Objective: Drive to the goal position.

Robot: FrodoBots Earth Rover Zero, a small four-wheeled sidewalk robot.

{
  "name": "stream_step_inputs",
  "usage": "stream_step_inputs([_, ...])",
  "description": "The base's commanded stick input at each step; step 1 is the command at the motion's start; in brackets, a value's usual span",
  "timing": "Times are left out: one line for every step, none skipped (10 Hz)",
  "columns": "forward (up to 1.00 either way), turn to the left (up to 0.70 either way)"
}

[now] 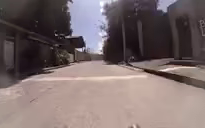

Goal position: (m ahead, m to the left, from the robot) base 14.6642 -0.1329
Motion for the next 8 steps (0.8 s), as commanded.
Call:
stream_step_inputs([1.0,0.0])
stream_step_inputs([1.0,0.0])
stream_step_inputs([1.0,0.0])
stream_step_inputs([1.0,0.0])
stream_step_inputs([1.0,0.0])
stream_step_inputs([1.0,0.0])
stream_step_inputs([1.0,0.0])
stream_step_inputs([1.0,0.0])
